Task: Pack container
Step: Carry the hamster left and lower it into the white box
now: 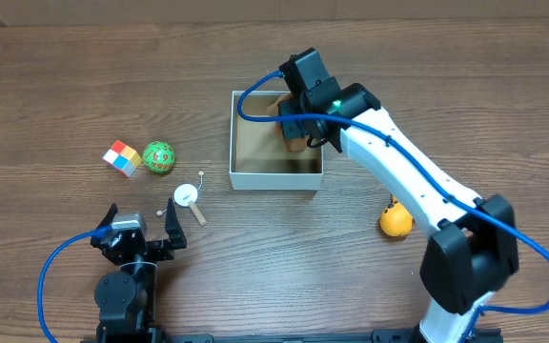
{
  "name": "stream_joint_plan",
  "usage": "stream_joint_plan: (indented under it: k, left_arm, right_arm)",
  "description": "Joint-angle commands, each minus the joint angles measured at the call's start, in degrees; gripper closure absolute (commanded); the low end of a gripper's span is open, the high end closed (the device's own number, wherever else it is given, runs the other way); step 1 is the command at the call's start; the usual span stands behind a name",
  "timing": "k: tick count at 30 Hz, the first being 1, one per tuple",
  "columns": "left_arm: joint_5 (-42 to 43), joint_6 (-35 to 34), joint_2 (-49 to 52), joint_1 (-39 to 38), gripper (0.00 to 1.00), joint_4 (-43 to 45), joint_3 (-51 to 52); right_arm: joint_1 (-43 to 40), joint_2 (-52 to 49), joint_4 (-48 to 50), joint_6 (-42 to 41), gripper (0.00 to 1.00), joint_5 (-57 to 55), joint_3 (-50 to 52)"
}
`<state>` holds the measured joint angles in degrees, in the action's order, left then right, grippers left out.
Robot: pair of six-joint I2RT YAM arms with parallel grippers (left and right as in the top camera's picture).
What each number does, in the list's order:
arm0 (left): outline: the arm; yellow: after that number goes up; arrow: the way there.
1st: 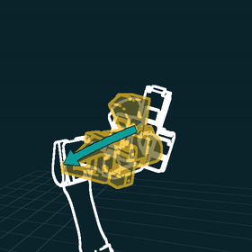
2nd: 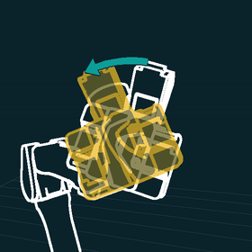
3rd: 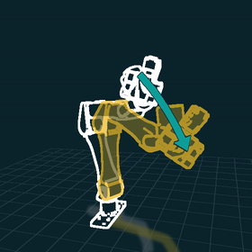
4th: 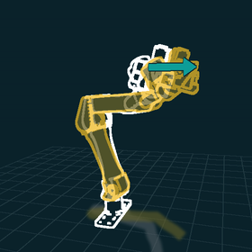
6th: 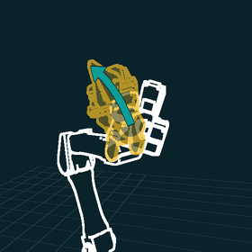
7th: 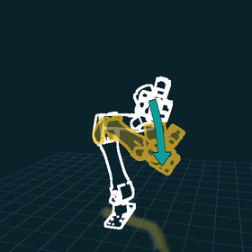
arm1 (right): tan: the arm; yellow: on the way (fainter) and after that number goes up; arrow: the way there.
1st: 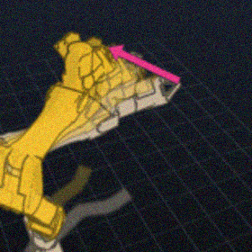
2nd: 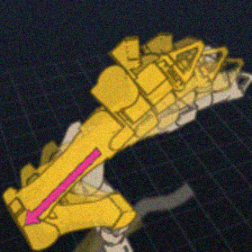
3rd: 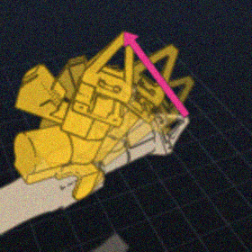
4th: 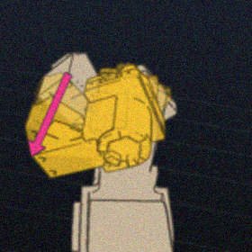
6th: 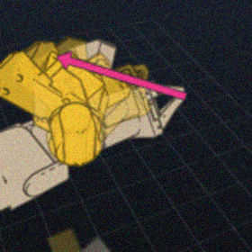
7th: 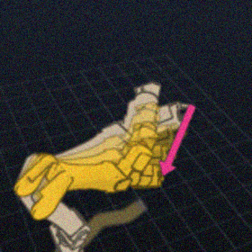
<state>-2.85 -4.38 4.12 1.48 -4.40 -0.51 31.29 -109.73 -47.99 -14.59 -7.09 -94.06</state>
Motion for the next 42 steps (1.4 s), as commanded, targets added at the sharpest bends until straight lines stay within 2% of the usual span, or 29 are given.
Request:
stream_joint_plan:
  k: [1,12,33,34,39,40,42]
  left_arm:
    - [-0.55,-0.79,-0.48,-0.39,0.00,0.20,0.15]
    - [-0.55,-0.79,-0.48,-0.39,0.00,0.17,0.15]
    - [-0.55,-0.79,-0.48,-0.39,0.00,0.20,0.15]
    - [-0.55,-0.79,-0.48,-0.39,0.00,0.17,0.15]
    - [-0.55,-0.79,-0.48,-0.39,0.00,0.17,0.15]
    - [-0.55,-0.79,-0.48,-0.39,0.00,0.20,0.15]
    - [-0.55,-0.79,-0.48,-0.39,0.00,0.17,0.15]
  right_arm:
    - [0.52,-3.89,0.79,-0.46,0.96,-1.99,-0.15]
    - [0.52,-5.81,1.46,-0.46,0.96,-8.41,-0.13]
    - [0.52,-9.60,2.93,-0.48,0.96,-8.35,-0.13]
    - [0.52,-9.60,2.97,-0.48,0.91,-8.35,-0.13]
    - [0.52,-9.60,2.95,-0.46,0.24,-8.35,-0.15]
    - [0.52,-9.57,2.95,-0.46,0.18,-8.35,-0.17]
    - [0.52,-9.55,2.95,-0.48,0.15,-8.35,-0.20]
